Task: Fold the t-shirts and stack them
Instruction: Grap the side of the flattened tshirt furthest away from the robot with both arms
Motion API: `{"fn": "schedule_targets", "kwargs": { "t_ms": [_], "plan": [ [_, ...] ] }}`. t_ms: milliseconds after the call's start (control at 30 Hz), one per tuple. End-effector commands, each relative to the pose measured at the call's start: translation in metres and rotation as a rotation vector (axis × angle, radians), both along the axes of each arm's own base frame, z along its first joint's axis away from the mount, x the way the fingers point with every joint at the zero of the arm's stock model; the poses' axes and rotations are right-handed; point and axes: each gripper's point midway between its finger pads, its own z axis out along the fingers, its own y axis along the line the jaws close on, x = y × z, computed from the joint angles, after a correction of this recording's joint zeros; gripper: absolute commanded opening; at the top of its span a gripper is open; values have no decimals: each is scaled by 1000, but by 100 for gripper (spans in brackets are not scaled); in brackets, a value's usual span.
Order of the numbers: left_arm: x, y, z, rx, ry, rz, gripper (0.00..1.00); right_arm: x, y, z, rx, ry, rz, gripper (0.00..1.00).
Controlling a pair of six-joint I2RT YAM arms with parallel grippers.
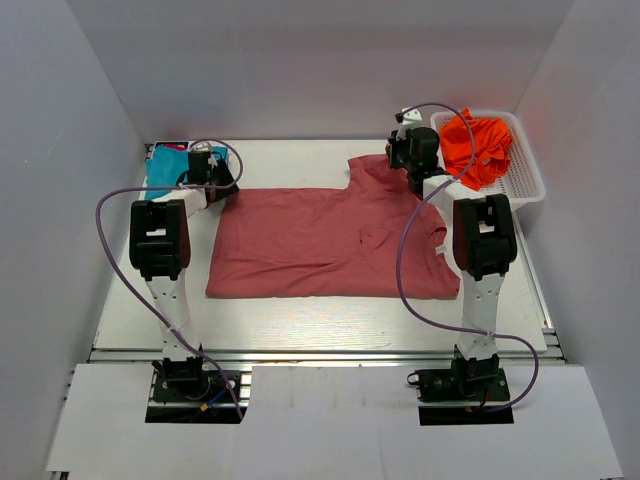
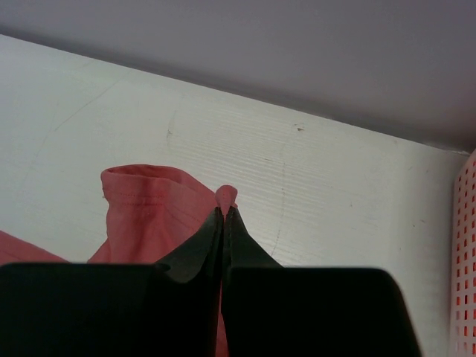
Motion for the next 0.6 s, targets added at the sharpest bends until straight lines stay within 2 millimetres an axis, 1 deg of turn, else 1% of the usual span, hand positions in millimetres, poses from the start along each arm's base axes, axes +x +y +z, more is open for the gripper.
{"fn": "schedule_targets", "kwargs": {
  "t_ms": [0, 33, 100, 133, 200, 233, 267, 333, 367, 400, 433, 467, 500, 533, 567],
  "plan": [
    [10, -3, 15, -15, -51, -36, 66, 12, -2, 20, -11, -57, -11, 0],
    [9, -3, 10, -15, -42, -36, 66, 13, -4, 22, -10, -59, -15, 0],
    [10, 5, 11, 12, -37, -2, 67, 13, -4, 21, -11, -60, -20, 0],
    [7, 5, 3, 12, -15, -1, 67, 12, -5, 21, -10, -58, -22, 0],
    [9, 7, 6, 26, -17, 1, 67, 12, -6, 20, -11, -53, -23, 0],
    [9, 5, 6, 19, -17, -7, 67, 12, -6, 21, -14, -54, -23, 0],
    [13, 1, 11, 5, -35, -25, 67, 12, -6, 19, -14, -51, -24, 0],
    [15, -4, 14, -12, -50, -48, 67, 12, -5, 18, -12, -45, -25, 0],
    [16, -15, 21, -20, -69, -86, 67, 12, -6, 18, -12, -45, -27, 0],
    [15, -15, 20, -20, -71, -87, 66, 12, -6, 17, -9, -41, -29, 0],
    [15, -22, 19, -14, -72, -104, 66, 11, -6, 16, -9, -38, -31, 0],
    [15, -26, 19, -6, -72, -120, 63, 11, -6, 16, -8, -37, -33, 0],
    [17, -27, 23, -5, -81, -120, 59, 11, -7, 14, -9, -33, -34, 0],
    [14, -27, 15, -6, -57, -120, 57, 10, -7, 12, -10, -30, -36, 0],
    [11, -23, 7, 4, -25, -106, 56, 10, -7, 16, -11, -33, -39, 0]
  ]
}}
